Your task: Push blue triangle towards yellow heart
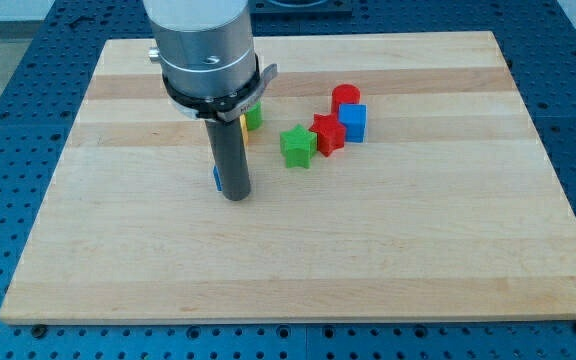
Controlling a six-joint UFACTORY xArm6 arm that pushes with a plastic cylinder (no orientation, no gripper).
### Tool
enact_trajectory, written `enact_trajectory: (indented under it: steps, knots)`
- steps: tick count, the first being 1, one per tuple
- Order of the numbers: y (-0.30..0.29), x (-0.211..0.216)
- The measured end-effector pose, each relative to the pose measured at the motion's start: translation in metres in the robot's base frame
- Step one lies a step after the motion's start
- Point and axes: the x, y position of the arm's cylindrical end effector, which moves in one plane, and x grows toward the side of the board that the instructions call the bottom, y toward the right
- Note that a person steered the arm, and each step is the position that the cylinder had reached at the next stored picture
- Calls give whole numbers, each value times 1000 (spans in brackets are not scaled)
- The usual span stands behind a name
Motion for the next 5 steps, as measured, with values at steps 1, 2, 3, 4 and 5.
enact_trajectory:
  steps: [1,2,3,4,5]
  knots:
    - [-7,4]
    - [-37,13]
    - [-57,24]
    - [-74,14]
    - [-66,9]
